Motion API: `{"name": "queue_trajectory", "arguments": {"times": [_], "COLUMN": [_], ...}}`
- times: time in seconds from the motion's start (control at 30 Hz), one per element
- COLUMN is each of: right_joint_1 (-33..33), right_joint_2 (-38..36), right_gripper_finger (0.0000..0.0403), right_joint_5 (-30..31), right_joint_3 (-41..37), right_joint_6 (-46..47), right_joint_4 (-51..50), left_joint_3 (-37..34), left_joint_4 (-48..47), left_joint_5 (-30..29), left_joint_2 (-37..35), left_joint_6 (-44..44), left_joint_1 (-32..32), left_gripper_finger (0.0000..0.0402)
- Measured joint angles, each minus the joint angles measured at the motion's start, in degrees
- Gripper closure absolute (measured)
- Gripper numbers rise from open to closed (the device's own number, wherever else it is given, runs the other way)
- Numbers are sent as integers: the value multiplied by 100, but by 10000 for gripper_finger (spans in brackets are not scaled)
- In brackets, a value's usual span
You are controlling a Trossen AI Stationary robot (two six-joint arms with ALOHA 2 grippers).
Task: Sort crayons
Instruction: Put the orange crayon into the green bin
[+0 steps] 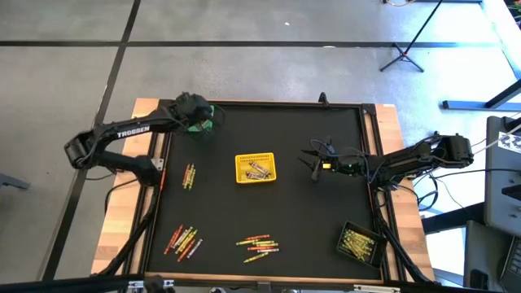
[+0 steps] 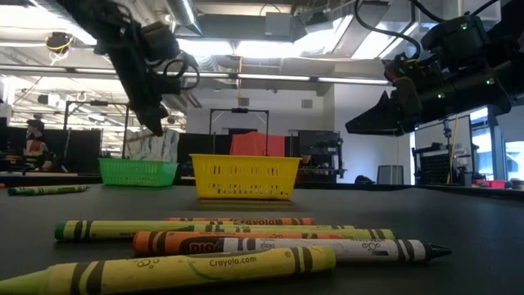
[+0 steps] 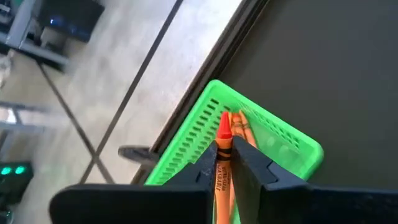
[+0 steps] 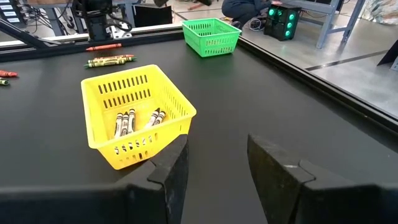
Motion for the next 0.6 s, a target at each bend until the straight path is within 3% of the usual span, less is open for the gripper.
{"name": "queue_trajectory", "arguments": {"times": [0.2,0.6], "right_joint_1": [0,0], "right_joint_2": [0,0], "right_gripper_finger": [242,242], "right_joint_5": [0,0], "right_joint_3": [0,0], "right_joint_6": [1,-1], "right_joint_4": [0,0], "left_joint_3": [-285,-881], "left_joint_4": [888,1530], "left_joint_5": [743,899], "left_joint_2": [0,55], "left_joint_6": [369,365], "left_joint_1": [630,1173], "left_gripper_finger": [380,380]}}
